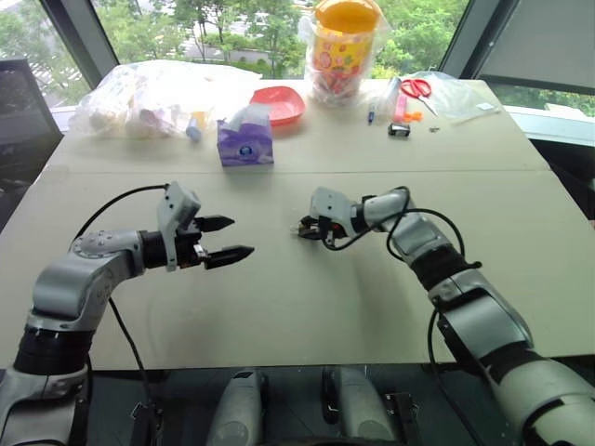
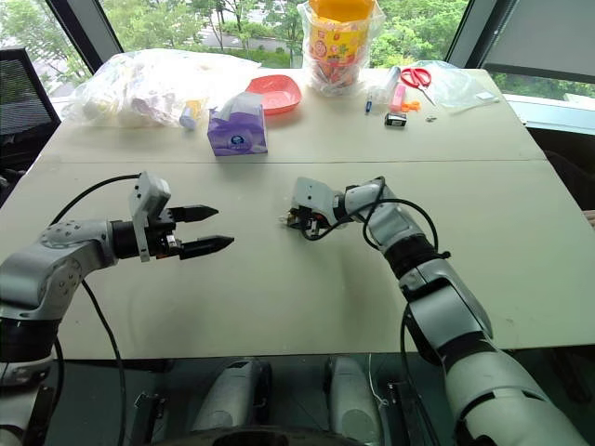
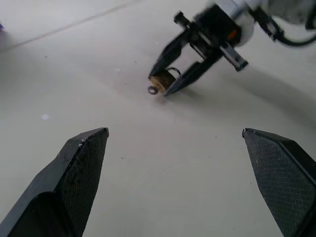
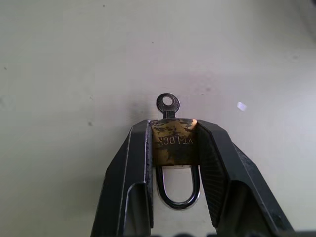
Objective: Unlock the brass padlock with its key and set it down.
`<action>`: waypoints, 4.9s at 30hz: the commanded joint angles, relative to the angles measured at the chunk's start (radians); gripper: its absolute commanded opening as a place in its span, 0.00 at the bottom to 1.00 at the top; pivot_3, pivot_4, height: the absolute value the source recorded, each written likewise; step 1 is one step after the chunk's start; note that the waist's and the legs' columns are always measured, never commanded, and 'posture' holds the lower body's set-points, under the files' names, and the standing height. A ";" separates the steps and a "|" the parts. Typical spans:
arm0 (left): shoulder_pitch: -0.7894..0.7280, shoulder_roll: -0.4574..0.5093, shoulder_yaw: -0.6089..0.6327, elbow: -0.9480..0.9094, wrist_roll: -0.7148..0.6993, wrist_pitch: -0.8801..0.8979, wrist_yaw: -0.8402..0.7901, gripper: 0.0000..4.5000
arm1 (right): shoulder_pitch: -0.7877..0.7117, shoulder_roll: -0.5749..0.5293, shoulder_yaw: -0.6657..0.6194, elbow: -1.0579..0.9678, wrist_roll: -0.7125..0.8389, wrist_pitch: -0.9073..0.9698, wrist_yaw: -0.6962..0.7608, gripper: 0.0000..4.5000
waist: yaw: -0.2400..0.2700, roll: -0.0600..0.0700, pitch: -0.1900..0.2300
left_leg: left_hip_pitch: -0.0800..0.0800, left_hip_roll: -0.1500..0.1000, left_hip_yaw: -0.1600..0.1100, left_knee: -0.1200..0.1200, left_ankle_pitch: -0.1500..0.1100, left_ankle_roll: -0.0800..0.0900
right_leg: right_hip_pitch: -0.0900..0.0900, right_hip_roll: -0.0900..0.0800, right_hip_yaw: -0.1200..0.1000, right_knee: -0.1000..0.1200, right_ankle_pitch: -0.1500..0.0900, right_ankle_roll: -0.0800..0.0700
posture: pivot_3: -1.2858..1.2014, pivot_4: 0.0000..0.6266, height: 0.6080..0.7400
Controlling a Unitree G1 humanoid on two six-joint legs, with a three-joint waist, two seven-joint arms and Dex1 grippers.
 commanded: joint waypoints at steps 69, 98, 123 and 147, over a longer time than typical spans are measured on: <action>-0.573 -0.309 -0.060 0.755 0.152 -0.170 -0.352 0.42 | 0.168 -0.068 -0.085 -0.656 -0.197 -0.017 -0.273 0.16 | -0.007 0.000 0.000 | 0.000 0.000 0.000 0.001 0.000 0.000 | 0.000 0.002 0.000 0.000 0.001 0.002 | 0.52 0.24 1.00; -0.463 -0.299 -0.178 0.616 0.343 -0.539 -0.335 0.01 | 0.172 -0.030 -0.116 -0.692 -0.108 0.087 -0.241 0.16 | -0.005 0.000 0.000 | 0.000 0.000 0.000 0.001 0.000 0.000 | 0.000 0.001 0.000 0.001 0.001 0.002 | 0.52 0.24 1.00; -0.572 -0.259 -0.065 0.697 0.160 -0.168 -0.396 0.55 | 0.142 -0.064 -0.085 -0.656 -0.192 -0.033 -0.288 0.16 | -0.006 0.000 0.000 | 0.000 0.000 0.000 0.001 0.000 0.000 | 0.000 0.002 0.000 0.001 0.001 0.003 | 0.52 0.24 1.00; -0.602 -0.336 -0.109 0.768 0.208 -0.219 -0.393 0.00 | 0.153 -0.050 -0.079 -0.684 -0.215 -0.029 -0.287 0.16 | -0.007 0.000 0.000 | 0.000 0.000 0.000 0.001 0.000 0.000 | 0.000 0.002 0.000 0.001 0.001 0.003 | 0.52 0.24 1.00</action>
